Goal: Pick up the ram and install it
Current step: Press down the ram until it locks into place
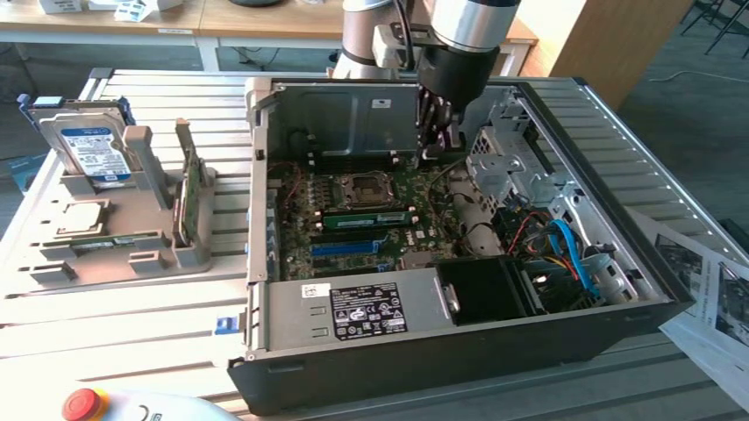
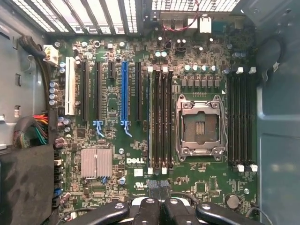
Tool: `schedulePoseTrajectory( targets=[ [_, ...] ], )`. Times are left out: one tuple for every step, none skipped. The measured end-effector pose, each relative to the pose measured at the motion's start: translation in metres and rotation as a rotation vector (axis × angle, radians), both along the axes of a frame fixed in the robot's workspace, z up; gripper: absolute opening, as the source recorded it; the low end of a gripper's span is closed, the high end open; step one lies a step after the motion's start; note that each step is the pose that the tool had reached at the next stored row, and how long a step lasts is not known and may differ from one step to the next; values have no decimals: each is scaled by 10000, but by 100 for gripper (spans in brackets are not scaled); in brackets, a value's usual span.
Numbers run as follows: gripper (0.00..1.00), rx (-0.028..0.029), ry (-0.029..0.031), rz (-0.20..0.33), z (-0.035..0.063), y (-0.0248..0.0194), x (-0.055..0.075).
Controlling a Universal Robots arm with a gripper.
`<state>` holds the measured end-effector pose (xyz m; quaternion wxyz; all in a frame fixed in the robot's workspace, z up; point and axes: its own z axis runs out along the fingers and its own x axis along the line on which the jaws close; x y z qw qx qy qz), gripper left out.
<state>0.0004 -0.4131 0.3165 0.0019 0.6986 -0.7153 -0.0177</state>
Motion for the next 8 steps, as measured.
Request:
schedulePoseTrajectory(
  targets=[
    [11,-1,0,0,-13,0,0],
    [11,-1,0,0,-26,0,0],
    [11,0,0,0,-39,0,0],
    [11,0,0,0,-51,0,0],
    [11,-1,0,0,-63,0,0],
    [11,-1,0,0,-76,0,0],
    [11,-1,0,0,-88,0,0],
    [11,-1,0,0,-101,0,0]
  ],
)
